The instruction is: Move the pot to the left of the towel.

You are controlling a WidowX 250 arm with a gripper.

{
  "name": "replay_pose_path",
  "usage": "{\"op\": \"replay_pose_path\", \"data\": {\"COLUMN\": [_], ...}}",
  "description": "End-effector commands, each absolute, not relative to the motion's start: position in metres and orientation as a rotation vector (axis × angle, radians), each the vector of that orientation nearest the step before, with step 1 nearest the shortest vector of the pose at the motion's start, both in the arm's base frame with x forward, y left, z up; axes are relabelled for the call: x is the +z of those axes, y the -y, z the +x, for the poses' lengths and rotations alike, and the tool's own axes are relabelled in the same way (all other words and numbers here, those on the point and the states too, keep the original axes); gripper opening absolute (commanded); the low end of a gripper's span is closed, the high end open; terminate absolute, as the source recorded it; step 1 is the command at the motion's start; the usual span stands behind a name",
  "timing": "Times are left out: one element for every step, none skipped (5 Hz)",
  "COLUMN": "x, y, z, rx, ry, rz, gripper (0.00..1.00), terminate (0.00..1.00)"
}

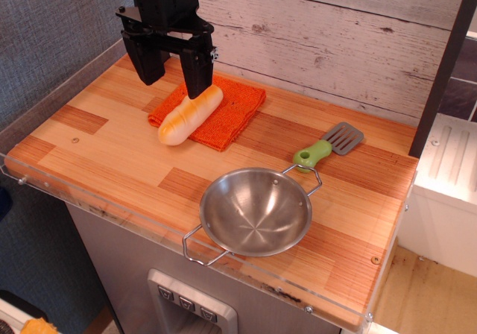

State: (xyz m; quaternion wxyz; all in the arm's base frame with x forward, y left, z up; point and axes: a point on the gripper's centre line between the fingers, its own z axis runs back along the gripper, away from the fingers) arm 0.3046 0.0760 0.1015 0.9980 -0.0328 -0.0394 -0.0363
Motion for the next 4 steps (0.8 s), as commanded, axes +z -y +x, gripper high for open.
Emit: {"op": "replay_pose_path", "data": {"x": [0.102, 0.085, 0.073, 0.063], "y": [-0.076, -0.047, -0.015, 0.004], "z": [0.305, 0.302, 0.293, 0.276], "rx": [-0.073, -0.134, -0.236, -0.252], "ry": [0.079, 0.042, 0.086, 0.102], "rz": [-0.066, -0.144, -0.121, -0.088], "gripper": [1.0, 1.0, 1.0, 1.0], "terminate": [0.0, 0.0, 0.0, 0.0]}}
